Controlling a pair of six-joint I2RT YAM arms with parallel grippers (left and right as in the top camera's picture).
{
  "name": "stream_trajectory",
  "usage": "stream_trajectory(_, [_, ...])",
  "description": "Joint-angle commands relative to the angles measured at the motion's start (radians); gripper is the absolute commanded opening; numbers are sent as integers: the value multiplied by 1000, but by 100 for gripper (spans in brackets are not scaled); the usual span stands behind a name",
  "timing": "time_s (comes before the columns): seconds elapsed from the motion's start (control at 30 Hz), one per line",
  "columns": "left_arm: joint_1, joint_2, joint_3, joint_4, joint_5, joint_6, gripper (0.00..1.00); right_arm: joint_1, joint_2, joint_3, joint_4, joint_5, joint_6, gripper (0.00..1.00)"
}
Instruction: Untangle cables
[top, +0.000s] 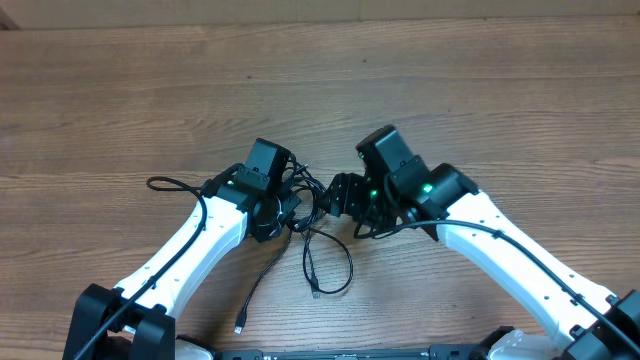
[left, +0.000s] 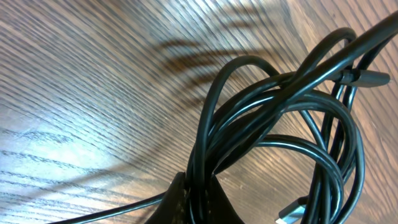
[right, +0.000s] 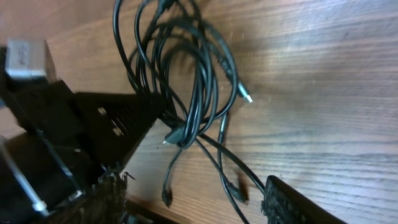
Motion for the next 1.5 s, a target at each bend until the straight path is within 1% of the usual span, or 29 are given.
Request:
stream_trajectory(0.0, [6, -37, 25, 1, 45, 74, 4, 16, 4, -35, 10, 18, 79, 60])
stream_trajectory(0.13, [17, -43, 25, 1, 62, 70, 4, 32, 5, -76, 15, 35, 89, 61])
stream_trajectory(0.23, [34, -43, 25, -3, 109, 40, 4, 48, 5, -103, 32, 32, 64, 67])
stream_trajectory(0.27, [49, -43, 25, -3, 167, 23, 4, 58, 5, -119, 71, 32, 36, 71])
stream_trajectory(0.37, [74, -43, 25, -3, 245, -15, 4, 70, 5, -152, 142, 29, 40, 75])
stream_trajectory(0.47, [99, -43, 25, -3, 293, -45, 4, 81, 7, -172, 179, 31, 45, 83])
stream_trajectory(0.53, [99, -43, 25, -3, 317, -49, 4, 82, 7, -173, 185, 36, 46, 86])
stream_trajectory(0.77, [99, -43, 25, -3, 404, -108, 4, 82, 7, -173, 202, 37, 46, 87])
stream_trajectory(0.93, [99, -43, 25, -1, 397, -127, 4, 82, 9, -173, 196, 36, 46, 88])
stream_trajectory(0.97, [99, -43, 25, -1, 394, -127, 4, 82, 9, -173, 193, 29, 47, 90])
stream_trajectory(1.13, [99, -43, 25, 1, 353, -133, 4, 82, 9, -173, 162, -22, 68, 91])
stream_trajectory(1.27, [99, -43, 25, 2, 350, -188, 4, 82, 9, -173, 125, -22, 68, 92])
stream_trajectory(1.47, [98, -43, 25, -2, 452, -163, 4, 82, 9, -172, 129, 39, 85, 92])
